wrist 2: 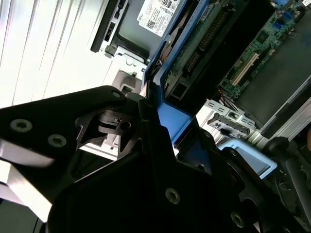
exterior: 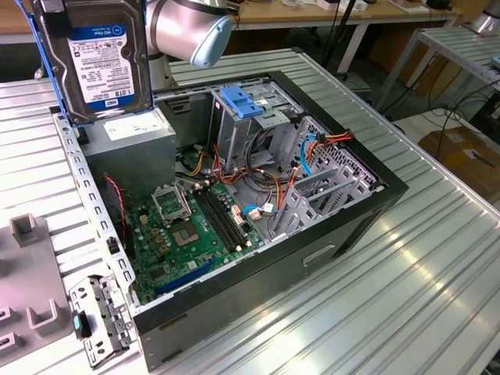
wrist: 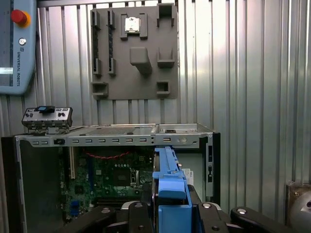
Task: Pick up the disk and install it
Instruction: 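Pick up the disk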
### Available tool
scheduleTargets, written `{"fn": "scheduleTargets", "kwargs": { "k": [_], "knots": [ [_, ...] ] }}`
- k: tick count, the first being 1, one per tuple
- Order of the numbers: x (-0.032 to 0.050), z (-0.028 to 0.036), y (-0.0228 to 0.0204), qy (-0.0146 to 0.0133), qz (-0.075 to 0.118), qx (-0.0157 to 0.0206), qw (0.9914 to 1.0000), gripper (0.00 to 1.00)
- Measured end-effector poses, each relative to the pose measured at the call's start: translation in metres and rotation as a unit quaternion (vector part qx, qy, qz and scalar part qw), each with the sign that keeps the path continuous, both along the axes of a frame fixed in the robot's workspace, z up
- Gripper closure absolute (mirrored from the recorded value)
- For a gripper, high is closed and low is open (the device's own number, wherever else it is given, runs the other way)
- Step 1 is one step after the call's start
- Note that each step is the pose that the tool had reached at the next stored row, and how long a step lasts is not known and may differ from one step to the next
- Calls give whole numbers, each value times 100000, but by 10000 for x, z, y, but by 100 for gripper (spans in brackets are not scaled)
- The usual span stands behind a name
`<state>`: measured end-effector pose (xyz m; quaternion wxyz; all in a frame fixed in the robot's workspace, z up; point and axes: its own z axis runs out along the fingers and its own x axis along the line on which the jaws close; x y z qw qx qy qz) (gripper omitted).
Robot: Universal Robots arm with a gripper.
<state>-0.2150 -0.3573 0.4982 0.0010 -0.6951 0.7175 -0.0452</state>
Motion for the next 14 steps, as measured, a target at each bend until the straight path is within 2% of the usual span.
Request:
{"fn": "scheduleTargets", "kwargs": {
  "k": [3, 5, 7, 11, 13, 14],
  "knots": [
    [21, 0, 0, -8, -4, 0, 100000, 63],
    [44, 0, -10, -8, -2, -131, 100000, 63],
    [77, 0, -81, -4, 0, -369, 99999, 63],
    [121, 0, -193, -7, -1, -871, 99996, 63],
    [161, 0, -275, -2, -4, -1347, 99991, 63],
    [196, -1, -299, -16, -2, -1484, 99989, 63]
  ]
}}
